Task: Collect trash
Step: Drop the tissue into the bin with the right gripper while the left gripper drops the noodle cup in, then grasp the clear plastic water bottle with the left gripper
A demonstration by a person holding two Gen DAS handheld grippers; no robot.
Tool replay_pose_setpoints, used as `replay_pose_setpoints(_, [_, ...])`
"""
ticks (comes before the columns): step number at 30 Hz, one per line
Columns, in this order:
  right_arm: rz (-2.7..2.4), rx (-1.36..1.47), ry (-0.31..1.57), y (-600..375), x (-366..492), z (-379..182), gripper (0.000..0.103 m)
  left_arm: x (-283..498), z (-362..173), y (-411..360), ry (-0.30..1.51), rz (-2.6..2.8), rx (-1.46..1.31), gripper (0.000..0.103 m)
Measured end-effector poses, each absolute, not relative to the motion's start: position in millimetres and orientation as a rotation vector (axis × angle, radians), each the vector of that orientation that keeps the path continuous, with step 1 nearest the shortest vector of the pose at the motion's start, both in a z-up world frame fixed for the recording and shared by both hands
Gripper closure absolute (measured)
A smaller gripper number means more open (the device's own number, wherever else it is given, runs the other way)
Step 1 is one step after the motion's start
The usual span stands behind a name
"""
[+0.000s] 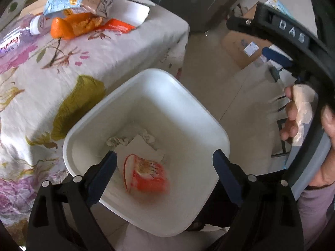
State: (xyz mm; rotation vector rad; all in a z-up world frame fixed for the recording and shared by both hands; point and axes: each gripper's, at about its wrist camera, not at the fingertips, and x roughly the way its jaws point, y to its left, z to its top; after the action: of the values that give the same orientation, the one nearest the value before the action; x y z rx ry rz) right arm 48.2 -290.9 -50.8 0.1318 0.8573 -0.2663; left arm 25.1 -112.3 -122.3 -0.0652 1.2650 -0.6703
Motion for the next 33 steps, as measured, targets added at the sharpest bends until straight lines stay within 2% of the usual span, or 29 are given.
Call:
replay_pose_setpoints(12, [-0.226, 0.134, 0.891, -278.7, 53.2, -55.8, 0.007, 65.3, -93.5, -52.9, 1.160, -0.514, -0.243, 0.013])
replay_pose_setpoints(20, [-0.203, 0.125, 0.904, -271.1, 55.0, -57.2, 0.007, 111.6, -80.8, 10.1, 1.093, -0.303, -0.462, 0.013])
replay_pose_setpoints(26, [-0.189, 0.134, 0.913, -267.4, 57.1, -57.6, 0.007, 154.7, -86.5, 66.6, 1.015, -0.073, -0.713, 0.013])
replay_pose_setpoints(33, [-0.152, 0.136, 0.931, -255.8, 65.0, -60.1, 0.007, 192.2, -103.6, 101.2, 0.970, 0.119, -0.870, 0.013])
